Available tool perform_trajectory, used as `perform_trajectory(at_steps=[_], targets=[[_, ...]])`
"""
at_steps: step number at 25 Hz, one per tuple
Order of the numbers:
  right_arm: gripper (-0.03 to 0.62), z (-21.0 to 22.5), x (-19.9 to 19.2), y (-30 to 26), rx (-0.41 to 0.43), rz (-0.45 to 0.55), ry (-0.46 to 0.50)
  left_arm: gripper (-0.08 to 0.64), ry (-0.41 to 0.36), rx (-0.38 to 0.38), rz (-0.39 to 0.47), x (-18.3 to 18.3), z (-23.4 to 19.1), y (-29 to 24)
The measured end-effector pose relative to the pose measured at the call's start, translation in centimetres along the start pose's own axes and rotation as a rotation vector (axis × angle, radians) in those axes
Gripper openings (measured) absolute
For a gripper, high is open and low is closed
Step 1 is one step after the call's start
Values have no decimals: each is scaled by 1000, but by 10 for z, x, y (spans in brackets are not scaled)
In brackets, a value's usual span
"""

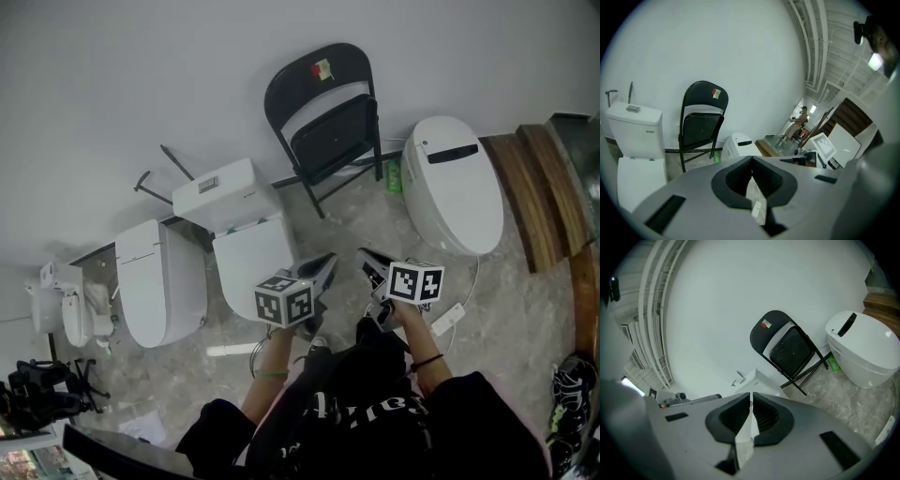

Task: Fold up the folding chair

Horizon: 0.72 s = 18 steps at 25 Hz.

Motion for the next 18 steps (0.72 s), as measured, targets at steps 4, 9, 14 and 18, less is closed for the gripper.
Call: perform_trajectory(at_steps=[4, 9, 14, 18], targets=[[31, -42, -34, -18, -12, 24, -12, 3, 8, -30, -1, -15, -22, 51], [31, -94, -84, -25, -37, 133, -50, 3, -20, -82, -36, -45, -44, 109], [31, -126, -133, -19, -98, 147, -45, 5, -21, -130, -59, -70, -58, 142], [31, -140, -161, 3, -149, 158, -11, 3, -23, -177, -67, -88, -47, 154]])
Point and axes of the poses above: the fingertips, and each gripper's own axes: y backward along the fingers, z to its right, x out of its top, the point moved 5 cm from there along y, backward along the fingers, and after that the axes turned 4 degrees about y, right-handed, at the moved point
